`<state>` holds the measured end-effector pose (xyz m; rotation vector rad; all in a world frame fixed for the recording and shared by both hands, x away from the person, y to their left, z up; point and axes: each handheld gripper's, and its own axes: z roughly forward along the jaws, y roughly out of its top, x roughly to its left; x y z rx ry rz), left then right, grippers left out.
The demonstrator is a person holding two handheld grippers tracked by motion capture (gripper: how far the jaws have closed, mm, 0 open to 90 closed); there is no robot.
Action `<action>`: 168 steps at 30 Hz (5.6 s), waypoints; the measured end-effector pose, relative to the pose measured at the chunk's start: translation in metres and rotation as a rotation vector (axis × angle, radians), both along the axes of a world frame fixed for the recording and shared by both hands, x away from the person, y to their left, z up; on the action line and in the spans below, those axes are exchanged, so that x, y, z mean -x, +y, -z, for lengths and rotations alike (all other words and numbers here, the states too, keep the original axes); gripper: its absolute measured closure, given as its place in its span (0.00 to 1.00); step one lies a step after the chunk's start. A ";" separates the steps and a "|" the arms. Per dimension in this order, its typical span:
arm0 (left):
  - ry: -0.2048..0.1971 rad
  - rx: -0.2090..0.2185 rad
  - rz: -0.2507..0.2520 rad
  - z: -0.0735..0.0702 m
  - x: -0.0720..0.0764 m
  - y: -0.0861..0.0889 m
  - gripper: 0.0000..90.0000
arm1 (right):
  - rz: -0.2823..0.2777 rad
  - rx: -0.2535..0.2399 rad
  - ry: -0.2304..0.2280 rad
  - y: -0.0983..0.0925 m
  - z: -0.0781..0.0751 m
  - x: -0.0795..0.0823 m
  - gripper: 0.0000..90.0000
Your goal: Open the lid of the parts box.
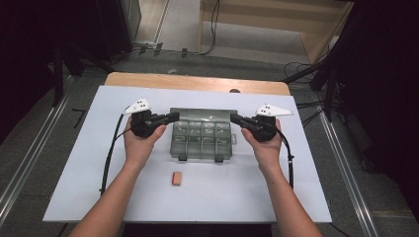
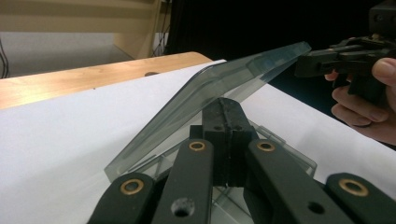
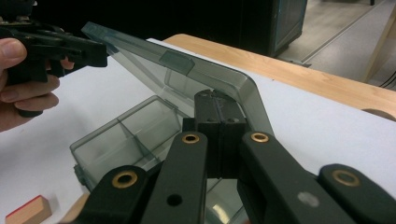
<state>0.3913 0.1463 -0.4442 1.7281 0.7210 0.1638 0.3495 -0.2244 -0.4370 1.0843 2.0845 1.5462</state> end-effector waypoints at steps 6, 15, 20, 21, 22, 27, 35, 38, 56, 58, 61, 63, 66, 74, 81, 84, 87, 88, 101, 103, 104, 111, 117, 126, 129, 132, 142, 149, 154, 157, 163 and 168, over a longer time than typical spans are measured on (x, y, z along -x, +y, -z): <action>-0.013 -0.009 -0.026 -0.002 -0.004 0.001 1.00 | 0.020 -0.019 0.007 -0.001 -0.002 -0.006 0.99; -0.033 -0.023 -0.056 -0.004 -0.011 -0.003 1.00 | 0.046 -0.009 0.001 -0.001 -0.004 -0.014 0.99; -0.033 -0.020 -0.060 -0.004 -0.014 -0.003 1.00 | 0.045 0.008 0.002 -0.001 -0.003 -0.014 0.98; -0.032 -0.018 -0.059 -0.004 -0.014 -0.004 1.00 | 0.042 0.007 0.002 -0.001 -0.003 -0.013 0.98; -0.032 -0.017 -0.061 -0.004 -0.014 -0.004 1.00 | 0.032 0.003 0.001 -0.001 -0.004 -0.011 0.92; -0.032 -0.019 -0.065 -0.004 -0.015 -0.004 1.00 | -0.016 -0.001 -0.051 -0.005 -0.012 0.001 0.65; -0.024 -0.008 -0.074 -0.005 -0.016 -0.003 1.00 | 0.055 -0.040 -0.078 -0.014 -0.013 0.003 0.10; -0.023 -0.011 -0.075 -0.004 -0.017 -0.003 1.00 | 0.083 -0.025 -0.064 -0.013 -0.010 -0.001 0.00; -0.024 -0.001 -0.081 -0.004 -0.022 -0.003 1.00 | 0.227 0.010 -0.059 0.001 0.018 -0.024 0.65; -0.026 -0.005 -0.077 -0.003 -0.021 -0.003 1.00 | 0.223 0.017 -0.071 0.004 0.018 -0.024 0.71; -0.037 -0.012 -0.063 -0.002 -0.017 -0.002 0.98 | 0.245 0.023 -0.067 0.005 0.018 -0.024 0.79; -0.054 -0.016 -0.058 -0.001 -0.012 0.000 0.88 | 0.238 0.009 -0.055 0.004 0.017 -0.024 0.88; -0.112 -0.045 -0.044 -0.001 -0.004 0.006 0.73 | 0.244 0.038 -0.067 0.008 0.016 -0.023 0.90; -0.034 -0.093 -0.090 0.006 -0.015 0.008 0.25 | 0.282 0.023 -0.048 0.011 0.015 -0.028 0.91; 0.035 -0.103 -0.119 0.013 -0.034 0.003 0.07 | 0.294 0.006 -0.034 0.011 0.016 -0.033 0.91; 0.046 -0.112 -0.142 0.018 -0.039 0.001 0.36 | 0.292 0.000 -0.032 0.010 0.016 -0.034 0.91; 0.037 -0.146 -0.167 0.023 -0.042 -0.002 0.57 | 0.296 0.005 -0.036 0.011 0.016 -0.037 0.92; 0.038 -0.150 -0.169 0.025 -0.043 -0.002 0.63 | 0.299 0.006 -0.031 0.011 0.016 -0.037 0.92; 0.018 -0.163 -0.204 0.030 -0.048 -0.008 0.88 | 0.307 0.012 -0.007 0.012 0.014 -0.046 0.92; 0.013 -0.167 -0.208 0.030 -0.048 -0.009 0.89 | 0.311 0.009 -0.010 0.012 0.015 -0.047 0.92; 0.011 -0.172 -0.213 0.030 -0.048 -0.009 0.90 | 0.313 0.007 -0.009 0.012 0.015 -0.047 0.92; -0.005 -0.181 -0.233 0.031 -0.047 -0.012 0.91 | 0.315 0.000 -0.004 0.012 0.016 -0.050 0.92; -0.012 -0.186 -0.241 0.032 -0.048 -0.013 0.92 | 0.306 -0.014 0.020 0.011 0.021 -0.053 0.88; -0.006 -0.163 -0.244 0.034 -0.050 -0.012 0.92 | 0.287 0.001 0.096 0.012 0.040 -0.059 0.85; -0.002 -0.157 -0.243 0.035 -0.051 -0.012 0.92 | 0.289 -0.001 0.115 0.013 0.048 -0.059 0.85; 0.011 -0.142 -0.247 0.036 -0.052 -0.011 0.92 | 0.286 -0.006 0.147 0.012 0.056 -0.060 0.86; 0.065 -0.106 -0.260 0.039 -0.059 -0.011 0.92 | 0.300 -0.019 0.179 0.011 0.062 -0.063 0.92; 0.115 -0.100 -0.263 0.044 -0.062 -0.012 0.89 | 0.306 -0.038 0.192 0.011 0.064 -0.064 0.92; 0.153 -0.090 -0.253 0.049 -0.063 -0.012 0.88 | 0.305 -0.050 0.201 0.010 0.065 -0.066 0.92; 0.176 -0.072 -0.253 0.050 -0.064 -0.011 0.89 | 0.301 -0.062 0.207 0.009 0.066 -0.067 0.92; 0.221 -0.056 -0.240 0.053 -0.067 -0.009 0.89 | 0.297 -0.089 0.223 0.007 0.068 -0.069 0.92; 0.246 -0.043 -0.238 0.055 -0.068 -0.007 0.90 | 0.300 -0.107 0.241 0.007 0.069 -0.070 0.91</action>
